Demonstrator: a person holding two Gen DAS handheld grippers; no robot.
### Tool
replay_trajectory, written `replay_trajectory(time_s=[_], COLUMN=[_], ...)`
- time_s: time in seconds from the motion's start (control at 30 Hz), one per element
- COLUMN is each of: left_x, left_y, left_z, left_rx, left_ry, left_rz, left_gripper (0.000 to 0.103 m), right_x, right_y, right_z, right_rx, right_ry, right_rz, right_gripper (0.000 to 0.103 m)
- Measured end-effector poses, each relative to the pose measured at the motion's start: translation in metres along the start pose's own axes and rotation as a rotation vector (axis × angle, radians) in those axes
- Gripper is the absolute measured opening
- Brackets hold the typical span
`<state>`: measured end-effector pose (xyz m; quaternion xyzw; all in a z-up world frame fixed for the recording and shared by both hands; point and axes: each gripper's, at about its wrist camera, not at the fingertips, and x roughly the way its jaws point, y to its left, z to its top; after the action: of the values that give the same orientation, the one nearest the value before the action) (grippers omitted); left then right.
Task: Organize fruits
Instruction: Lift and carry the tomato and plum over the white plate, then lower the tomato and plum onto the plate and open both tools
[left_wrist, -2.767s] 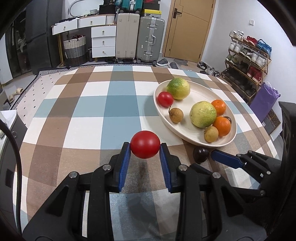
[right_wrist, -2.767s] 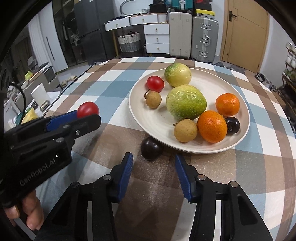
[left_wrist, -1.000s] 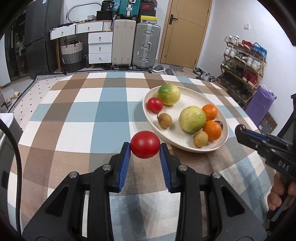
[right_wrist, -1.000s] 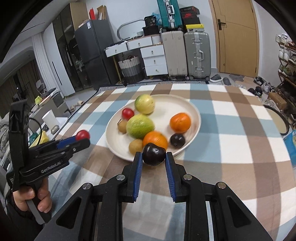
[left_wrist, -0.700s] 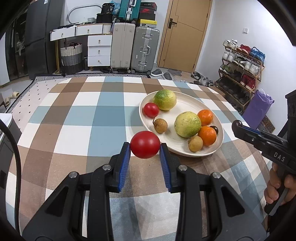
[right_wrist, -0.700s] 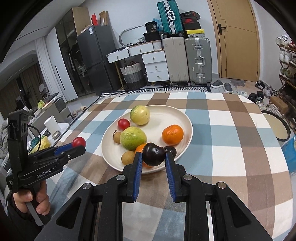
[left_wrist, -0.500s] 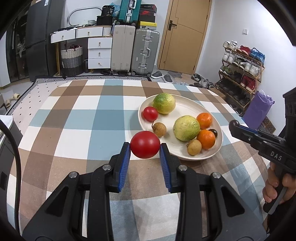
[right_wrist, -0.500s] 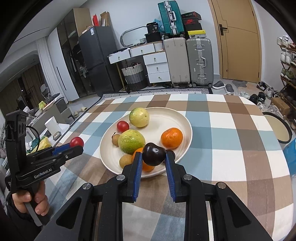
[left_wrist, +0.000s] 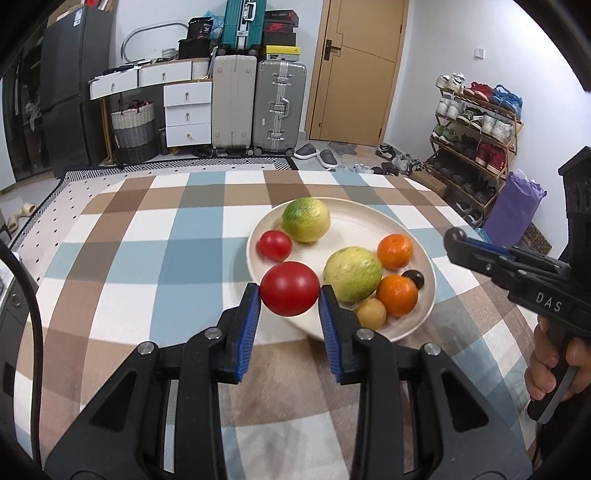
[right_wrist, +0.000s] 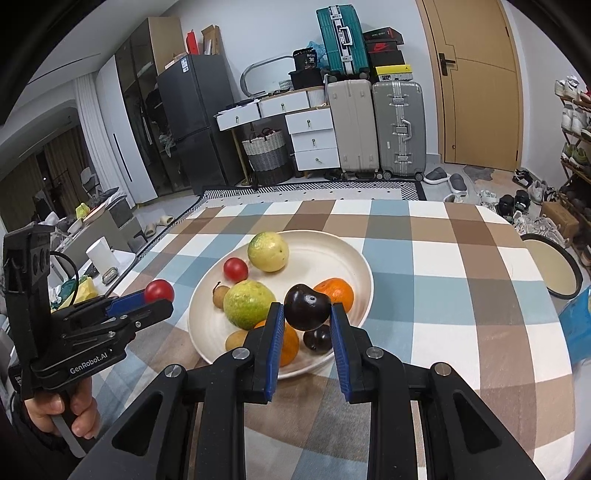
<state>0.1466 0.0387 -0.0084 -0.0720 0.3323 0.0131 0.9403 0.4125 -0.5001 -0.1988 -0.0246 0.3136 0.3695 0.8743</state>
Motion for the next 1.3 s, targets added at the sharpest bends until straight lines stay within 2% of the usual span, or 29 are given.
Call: replay_trajectory(time_s=[0.27,0.57,0.8,0.9,0.97,1.07,1.13,1.17,1.27,1.3], left_x=[0.017,0.018,0.019,0.018,0.016,0.012,0.005,0.002,-0.005,-0.007], left_y=[-0.008,-0.013,-0.013,-0.012,-0.010,-0.004,0.000,0.002,0.008,0.010], left_z=[0.006,0.004,0.001,0.000,-0.001,-0.004,-0.007,-0.008,-0.010,-0.010], left_rx=[0.003,0.035,0.040,0.031,0.021,-0.003,-0.015,-0.022,-0.043,-0.050], left_ry=[-0.012,-0.029,-0.026,-0.031,-0.028,-0.028,-0.044,-0.055,-0.074,-0.077], left_rz=[-0.023,-0.034,-0.031,-0.033,-0.034,-0.038,-0.036,-0.032,-0.029,-0.027], left_gripper=[0.029,0.029,0.029,0.030,0.035,0.058,0.079,0.082,0.088,0.096], right_x=[0.016,0.038,0.042,0.035,0.031,0.027,0.022,0.018,0.006,0.003], right_y=[0.003,0.012,0.011,0.010,0.009,0.007,0.004,0.003,0.001,-0.001], right_z=[0.008,-0.001,0.000,-0.001,-0.001,-0.002,-0.006,-0.008,-0.013,-0.015], right_rx=[-0.014,-0.051,-0.049,-0.043,-0.043,-0.046,-0.032,-0.028,-0.039,-0.036], right_ry=[0.016,0.053,0.036,0.006,-0.001,-0.020,-0.039,-0.053,-0.093,-0.103], right_rz=[0.017,0.015,0.020,0.021,0.025,-0.002,-0.009,-0.011,-0.025,-0.031], right_gripper=[0.026,0.026,0.027,0.042,0.046,0.054,0.083,0.089,0.096,0.102])
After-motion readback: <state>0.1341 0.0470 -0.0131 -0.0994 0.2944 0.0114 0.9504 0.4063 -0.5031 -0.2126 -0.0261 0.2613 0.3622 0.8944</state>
